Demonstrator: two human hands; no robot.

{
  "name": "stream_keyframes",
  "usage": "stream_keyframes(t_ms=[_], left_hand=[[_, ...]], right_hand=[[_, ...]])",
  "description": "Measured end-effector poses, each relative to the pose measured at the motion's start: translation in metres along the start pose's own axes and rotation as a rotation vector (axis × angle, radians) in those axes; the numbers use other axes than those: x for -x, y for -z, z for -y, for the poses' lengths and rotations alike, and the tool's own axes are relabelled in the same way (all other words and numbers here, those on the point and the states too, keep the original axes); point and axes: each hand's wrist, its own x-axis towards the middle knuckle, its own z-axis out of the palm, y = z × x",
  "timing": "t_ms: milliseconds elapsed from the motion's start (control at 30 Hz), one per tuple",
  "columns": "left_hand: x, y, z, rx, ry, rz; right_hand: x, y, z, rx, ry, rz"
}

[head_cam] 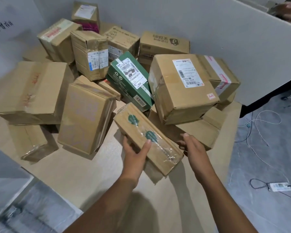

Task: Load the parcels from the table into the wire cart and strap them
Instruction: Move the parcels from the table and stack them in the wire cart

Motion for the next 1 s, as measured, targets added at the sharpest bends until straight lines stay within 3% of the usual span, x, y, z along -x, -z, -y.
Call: stream_keyframes(t_ms=[100, 233, 333, 433, 533, 633, 767, 867, 1000], left_hand=[[0.001, 0.008, -0.002, -0.07, -0.052, -0.029], [0.002, -0.001, -0.02, -0.292, -0.14, -0.114], [-0.006, -0.016, -0.046, -0.62, -0.42, -0.28], [-0.024, -0.046, -0.077, -0.784, -0.635, -0.207], [-0.045, -0.084, -0.096, -0.865, -0.543, -0.041], [-0.044, -0.109, -0.106, -0.683, -0.374, 0.04], [-0.011, -0.098, -0.118, -0.179, -0.325, 0.148], [0.016, -0.066, -0.133, 0.052, -0.404, 0.128], [0.051, 0.008, -0.163, 0.269, -0.606, 0.012]], right_hand=[[-0.002, -0.003, -0.008, -0.031, 0.038, -0.08], [-0.01, 0.003, 0.012, -0.127, 0.169, -0.355], [-0.04, 0.021, 0.039, -0.087, 0.271, -0.482], [-0.079, 0.042, 0.064, -0.034, 0.314, -0.464], [-0.104, 0.056, 0.078, -0.073, 0.203, -0.285], [-0.101, 0.06, 0.084, -0.207, 0.172, -0.183], [-0.057, 0.06, 0.106, -0.337, 0.354, -0.253], [-0.018, 0.048, 0.126, -0.374, 0.558, -0.256], [0.031, -0.008, 0.168, -0.359, 0.811, 0.054]])
